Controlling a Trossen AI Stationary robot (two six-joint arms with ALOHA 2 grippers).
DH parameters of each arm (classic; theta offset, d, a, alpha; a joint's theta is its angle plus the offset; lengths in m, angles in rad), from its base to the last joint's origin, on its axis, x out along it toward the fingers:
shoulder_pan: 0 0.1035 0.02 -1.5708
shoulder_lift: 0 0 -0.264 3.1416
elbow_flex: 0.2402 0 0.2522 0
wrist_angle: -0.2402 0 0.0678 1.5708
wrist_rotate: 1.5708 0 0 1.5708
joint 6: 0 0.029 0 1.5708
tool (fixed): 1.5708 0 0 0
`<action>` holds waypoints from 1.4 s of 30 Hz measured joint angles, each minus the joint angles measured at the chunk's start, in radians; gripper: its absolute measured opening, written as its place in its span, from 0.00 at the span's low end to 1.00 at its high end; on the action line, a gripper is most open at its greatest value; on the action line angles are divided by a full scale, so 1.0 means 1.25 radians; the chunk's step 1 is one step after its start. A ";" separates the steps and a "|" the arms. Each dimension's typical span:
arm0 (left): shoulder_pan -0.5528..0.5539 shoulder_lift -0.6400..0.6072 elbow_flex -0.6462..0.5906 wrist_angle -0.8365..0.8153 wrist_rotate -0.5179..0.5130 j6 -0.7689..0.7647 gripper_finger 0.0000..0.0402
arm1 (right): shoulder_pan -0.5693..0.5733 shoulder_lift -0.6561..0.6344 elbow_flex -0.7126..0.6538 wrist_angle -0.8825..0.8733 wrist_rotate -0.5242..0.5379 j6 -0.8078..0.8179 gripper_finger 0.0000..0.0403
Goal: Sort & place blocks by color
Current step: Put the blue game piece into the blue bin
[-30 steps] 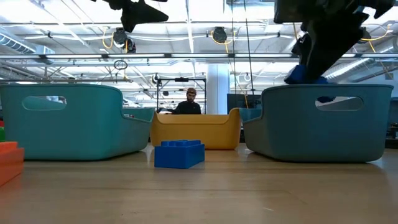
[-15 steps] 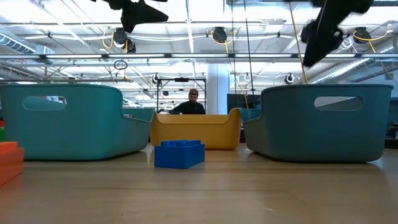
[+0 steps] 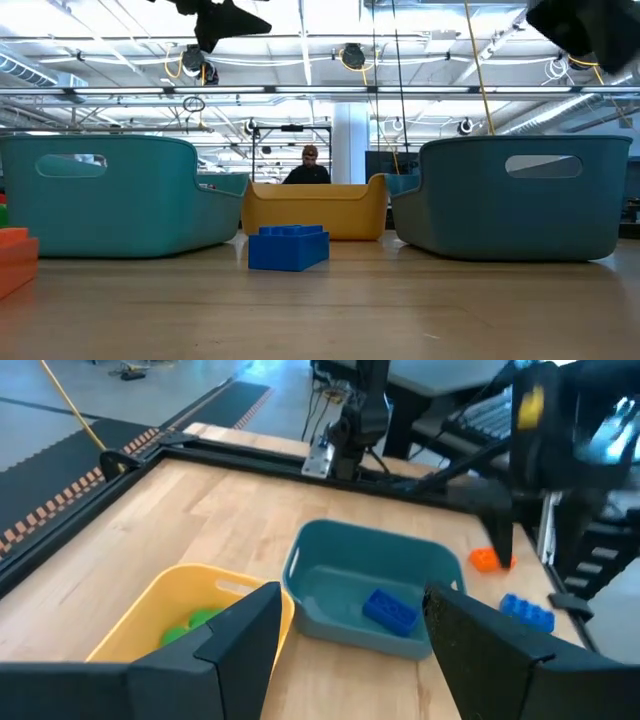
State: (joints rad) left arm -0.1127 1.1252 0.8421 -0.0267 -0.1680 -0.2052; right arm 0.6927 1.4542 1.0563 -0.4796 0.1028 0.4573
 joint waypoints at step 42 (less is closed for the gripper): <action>0.046 0.001 0.000 0.134 0.051 -0.118 0.61 | 0.078 0.188 -0.144 0.298 -0.104 -0.531 0.77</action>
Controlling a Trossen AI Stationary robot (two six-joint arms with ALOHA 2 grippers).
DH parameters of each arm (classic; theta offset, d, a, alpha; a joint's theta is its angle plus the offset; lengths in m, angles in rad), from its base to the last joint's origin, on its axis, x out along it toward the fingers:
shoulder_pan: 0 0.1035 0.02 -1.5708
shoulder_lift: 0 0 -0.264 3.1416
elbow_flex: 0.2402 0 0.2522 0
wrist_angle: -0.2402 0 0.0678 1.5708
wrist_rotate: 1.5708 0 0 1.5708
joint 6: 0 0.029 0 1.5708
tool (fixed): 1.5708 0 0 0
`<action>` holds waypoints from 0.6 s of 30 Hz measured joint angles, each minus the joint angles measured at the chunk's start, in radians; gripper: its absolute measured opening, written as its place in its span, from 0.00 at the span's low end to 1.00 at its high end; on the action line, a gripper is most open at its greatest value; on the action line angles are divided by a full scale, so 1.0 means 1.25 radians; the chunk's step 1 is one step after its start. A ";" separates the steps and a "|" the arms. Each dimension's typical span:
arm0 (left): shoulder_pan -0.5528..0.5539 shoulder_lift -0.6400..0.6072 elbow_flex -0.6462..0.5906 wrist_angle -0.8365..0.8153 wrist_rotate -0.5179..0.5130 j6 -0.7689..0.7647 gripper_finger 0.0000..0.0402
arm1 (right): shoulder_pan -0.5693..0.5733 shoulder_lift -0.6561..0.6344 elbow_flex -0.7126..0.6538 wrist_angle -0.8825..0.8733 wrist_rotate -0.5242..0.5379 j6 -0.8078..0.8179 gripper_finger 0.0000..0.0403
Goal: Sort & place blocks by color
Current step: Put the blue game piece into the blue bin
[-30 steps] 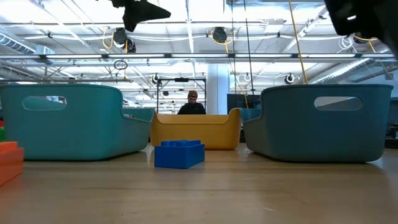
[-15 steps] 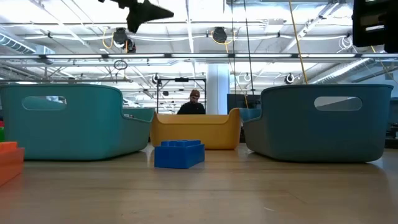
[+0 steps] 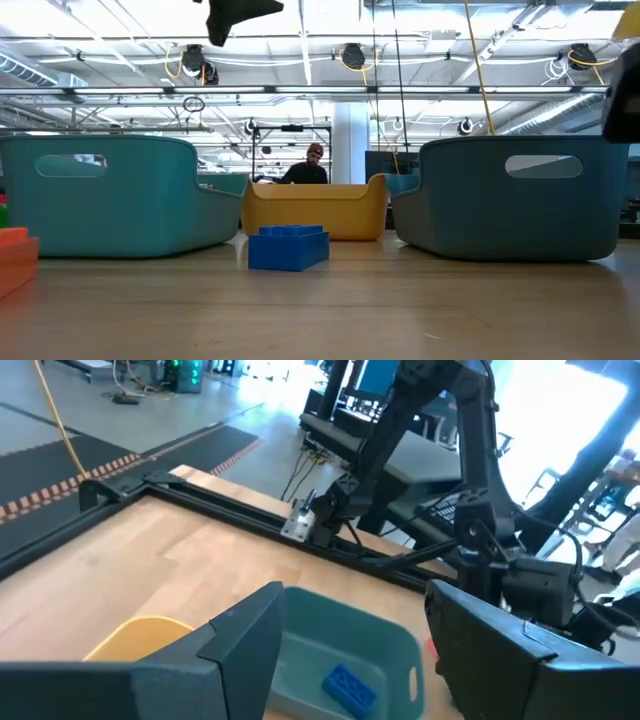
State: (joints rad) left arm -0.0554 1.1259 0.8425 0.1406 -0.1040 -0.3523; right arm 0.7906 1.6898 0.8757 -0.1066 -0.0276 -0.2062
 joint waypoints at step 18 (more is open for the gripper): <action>-0.061 0.093 0.000 -0.003 -0.107 -0.063 0.61 | -0.002 0.005 0.000 0.019 0.019 0.006 0.32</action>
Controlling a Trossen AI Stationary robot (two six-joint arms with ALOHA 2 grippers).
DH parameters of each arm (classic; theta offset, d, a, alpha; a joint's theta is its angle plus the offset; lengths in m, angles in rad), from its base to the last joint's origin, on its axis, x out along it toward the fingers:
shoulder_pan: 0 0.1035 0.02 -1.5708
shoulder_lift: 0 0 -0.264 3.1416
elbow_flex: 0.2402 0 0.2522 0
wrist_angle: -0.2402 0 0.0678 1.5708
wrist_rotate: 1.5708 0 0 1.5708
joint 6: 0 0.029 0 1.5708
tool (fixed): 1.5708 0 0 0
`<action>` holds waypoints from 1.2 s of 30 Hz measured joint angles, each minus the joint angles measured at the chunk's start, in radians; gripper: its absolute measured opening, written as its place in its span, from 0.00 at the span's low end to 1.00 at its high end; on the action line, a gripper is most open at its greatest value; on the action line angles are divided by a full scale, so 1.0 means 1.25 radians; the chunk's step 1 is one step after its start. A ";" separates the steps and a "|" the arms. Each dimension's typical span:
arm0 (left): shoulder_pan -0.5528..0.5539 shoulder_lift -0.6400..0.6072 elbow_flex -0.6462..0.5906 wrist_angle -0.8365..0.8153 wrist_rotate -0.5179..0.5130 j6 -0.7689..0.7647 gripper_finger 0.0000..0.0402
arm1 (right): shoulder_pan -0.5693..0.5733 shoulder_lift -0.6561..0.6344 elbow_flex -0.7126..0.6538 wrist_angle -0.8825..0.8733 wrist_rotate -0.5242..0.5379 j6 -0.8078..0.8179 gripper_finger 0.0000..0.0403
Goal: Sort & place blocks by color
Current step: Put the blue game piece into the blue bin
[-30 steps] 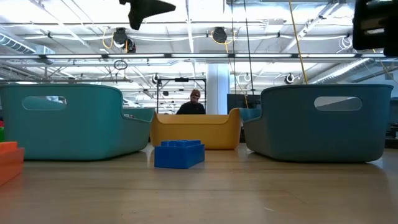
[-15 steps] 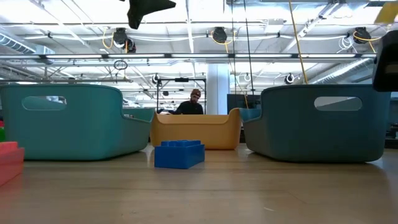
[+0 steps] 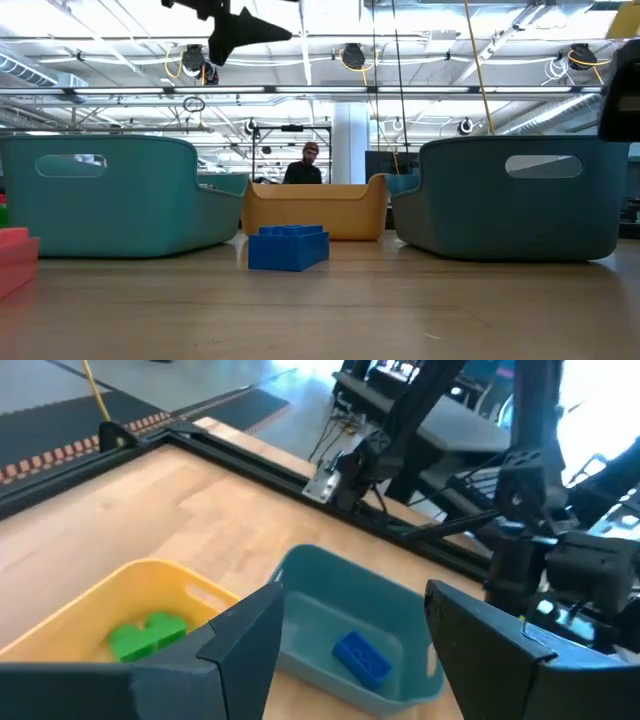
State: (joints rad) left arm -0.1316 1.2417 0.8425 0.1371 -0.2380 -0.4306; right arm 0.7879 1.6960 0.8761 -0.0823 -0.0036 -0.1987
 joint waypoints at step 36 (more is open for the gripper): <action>-0.131 0.039 0.000 -0.134 -0.071 -0.056 0.61 | -0.486 -0.326 0.001 -0.322 0.080 0.202 0.32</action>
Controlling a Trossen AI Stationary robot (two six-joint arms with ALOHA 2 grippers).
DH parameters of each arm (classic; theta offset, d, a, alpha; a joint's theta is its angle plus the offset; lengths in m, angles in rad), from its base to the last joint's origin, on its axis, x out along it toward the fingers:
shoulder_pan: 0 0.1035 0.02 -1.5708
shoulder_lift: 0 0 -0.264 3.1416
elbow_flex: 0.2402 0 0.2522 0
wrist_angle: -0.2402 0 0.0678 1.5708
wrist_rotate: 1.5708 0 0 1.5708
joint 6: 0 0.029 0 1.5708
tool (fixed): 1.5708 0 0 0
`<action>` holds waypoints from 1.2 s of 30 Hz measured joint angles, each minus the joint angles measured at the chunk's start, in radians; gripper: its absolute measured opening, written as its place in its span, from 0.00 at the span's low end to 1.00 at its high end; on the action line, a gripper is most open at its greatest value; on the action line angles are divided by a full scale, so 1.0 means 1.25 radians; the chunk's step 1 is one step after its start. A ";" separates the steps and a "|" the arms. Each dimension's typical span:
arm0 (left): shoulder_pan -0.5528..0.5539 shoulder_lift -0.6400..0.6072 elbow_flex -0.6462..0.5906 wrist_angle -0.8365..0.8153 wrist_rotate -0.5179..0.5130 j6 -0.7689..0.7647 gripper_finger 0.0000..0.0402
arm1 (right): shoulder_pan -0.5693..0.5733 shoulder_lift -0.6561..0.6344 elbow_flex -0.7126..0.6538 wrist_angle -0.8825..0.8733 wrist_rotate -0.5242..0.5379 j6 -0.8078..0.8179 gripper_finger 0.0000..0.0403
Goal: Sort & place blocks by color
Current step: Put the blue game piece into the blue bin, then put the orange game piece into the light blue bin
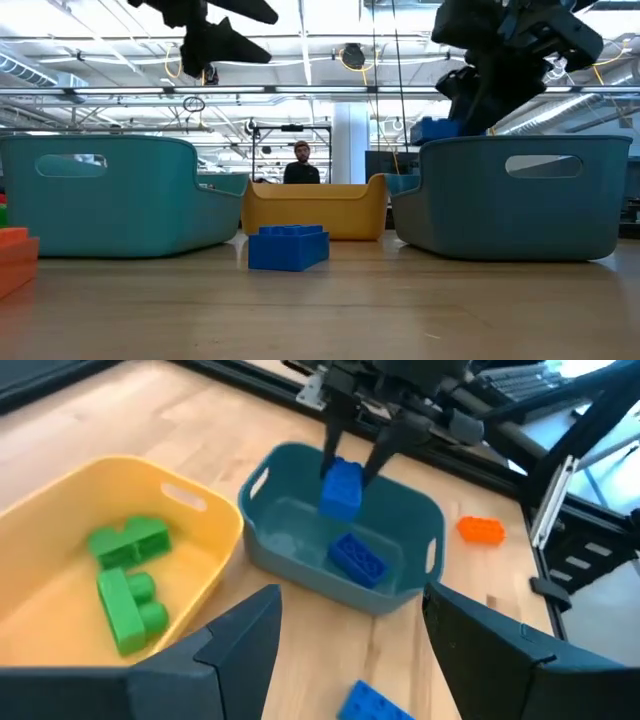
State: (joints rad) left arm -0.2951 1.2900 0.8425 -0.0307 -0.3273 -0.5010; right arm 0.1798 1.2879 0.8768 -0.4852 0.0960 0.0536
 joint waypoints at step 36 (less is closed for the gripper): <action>0.385 -0.202 0.000 -0.608 -0.136 -0.255 0.61 | -0.003 -0.045 -0.070 0.426 0.112 0.006 0.94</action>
State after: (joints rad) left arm 0.1867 1.0378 0.8425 -0.7911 -0.4968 -0.8203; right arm 0.1762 1.2316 0.7891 0.0477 0.2362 0.0613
